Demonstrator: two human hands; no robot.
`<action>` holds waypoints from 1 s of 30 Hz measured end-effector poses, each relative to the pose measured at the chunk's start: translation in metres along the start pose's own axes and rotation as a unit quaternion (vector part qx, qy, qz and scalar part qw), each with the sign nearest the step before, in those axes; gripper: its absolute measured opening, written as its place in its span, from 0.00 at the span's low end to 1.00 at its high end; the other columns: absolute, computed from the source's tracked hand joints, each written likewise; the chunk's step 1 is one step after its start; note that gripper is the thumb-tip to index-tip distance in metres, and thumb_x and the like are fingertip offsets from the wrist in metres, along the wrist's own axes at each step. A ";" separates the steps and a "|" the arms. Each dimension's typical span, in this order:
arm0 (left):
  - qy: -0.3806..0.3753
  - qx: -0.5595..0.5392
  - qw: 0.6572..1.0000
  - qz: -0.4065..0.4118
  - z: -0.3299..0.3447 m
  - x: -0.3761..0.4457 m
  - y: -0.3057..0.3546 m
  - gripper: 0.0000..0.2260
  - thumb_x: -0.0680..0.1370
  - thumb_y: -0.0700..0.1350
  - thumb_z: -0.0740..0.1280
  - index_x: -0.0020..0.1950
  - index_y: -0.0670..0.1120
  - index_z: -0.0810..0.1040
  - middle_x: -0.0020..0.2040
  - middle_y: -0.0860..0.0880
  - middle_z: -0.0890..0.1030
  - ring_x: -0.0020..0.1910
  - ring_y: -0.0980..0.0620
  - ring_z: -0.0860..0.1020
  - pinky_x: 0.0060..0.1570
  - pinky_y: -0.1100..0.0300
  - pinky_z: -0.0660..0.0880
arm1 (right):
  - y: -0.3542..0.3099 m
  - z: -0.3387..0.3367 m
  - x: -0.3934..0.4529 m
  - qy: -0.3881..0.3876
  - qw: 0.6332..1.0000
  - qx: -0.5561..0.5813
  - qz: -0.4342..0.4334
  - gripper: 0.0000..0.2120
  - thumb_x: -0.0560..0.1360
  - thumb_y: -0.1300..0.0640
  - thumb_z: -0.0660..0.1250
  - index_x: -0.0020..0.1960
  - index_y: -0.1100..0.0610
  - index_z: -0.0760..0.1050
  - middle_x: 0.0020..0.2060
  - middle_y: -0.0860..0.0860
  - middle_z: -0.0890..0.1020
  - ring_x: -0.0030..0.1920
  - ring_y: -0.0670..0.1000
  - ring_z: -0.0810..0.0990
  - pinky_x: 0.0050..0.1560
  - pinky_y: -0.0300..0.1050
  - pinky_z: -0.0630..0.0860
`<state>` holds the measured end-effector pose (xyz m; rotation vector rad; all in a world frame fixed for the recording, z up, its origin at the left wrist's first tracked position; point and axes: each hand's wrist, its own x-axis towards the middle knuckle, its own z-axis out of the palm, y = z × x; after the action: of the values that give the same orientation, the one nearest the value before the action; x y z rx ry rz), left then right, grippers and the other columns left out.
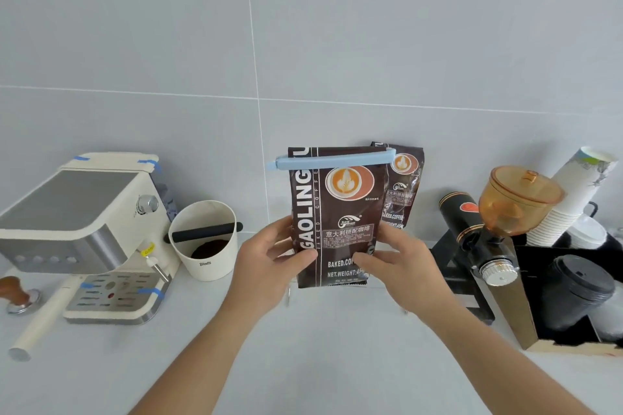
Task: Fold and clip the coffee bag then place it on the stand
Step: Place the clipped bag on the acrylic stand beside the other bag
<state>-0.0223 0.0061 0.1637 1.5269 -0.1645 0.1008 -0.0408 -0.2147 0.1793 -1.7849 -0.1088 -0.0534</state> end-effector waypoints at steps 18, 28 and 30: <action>0.050 0.044 0.997 0.026 0.015 0.114 -0.026 0.20 0.71 0.33 0.72 0.51 0.59 0.80 0.47 0.60 0.87 0.50 0.59 0.84 0.49 0.68 0.78 | 0.017 0.009 0.113 0.064 0.997 -0.024 0.031 0.19 0.73 0.67 0.71 0.59 0.49 0.80 0.46 0.43 0.87 0.40 0.44 0.86 0.37 0.33 0.80; 0.037 0.076 0.996 -0.017 0.015 0.155 -0.071 0.19 0.73 0.33 0.71 0.61 0.48 0.79 0.54 0.55 0.85 0.51 0.61 0.83 0.53 0.63 0.79 | 0.058 0.023 0.153 0.083 0.992 -0.050 0.086 0.21 0.74 0.67 0.69 0.61 0.47 0.79 0.51 0.44 0.87 0.49 0.48 0.85 0.50 0.45 0.82; 0.034 0.080 0.996 -0.025 0.014 0.162 -0.079 0.18 0.73 0.34 0.71 0.61 0.47 0.79 0.54 0.54 0.85 0.51 0.61 0.83 0.51 0.66 0.79 | 0.065 0.025 0.160 0.088 0.990 -0.066 0.091 0.21 0.74 0.65 0.69 0.60 0.45 0.78 0.51 0.44 0.87 0.50 0.48 0.85 0.49 0.43 0.80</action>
<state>0.1499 -0.0173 0.1138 1.6845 -0.0644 0.1292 0.1242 -0.1968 0.1262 -1.9072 0.1874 -0.0885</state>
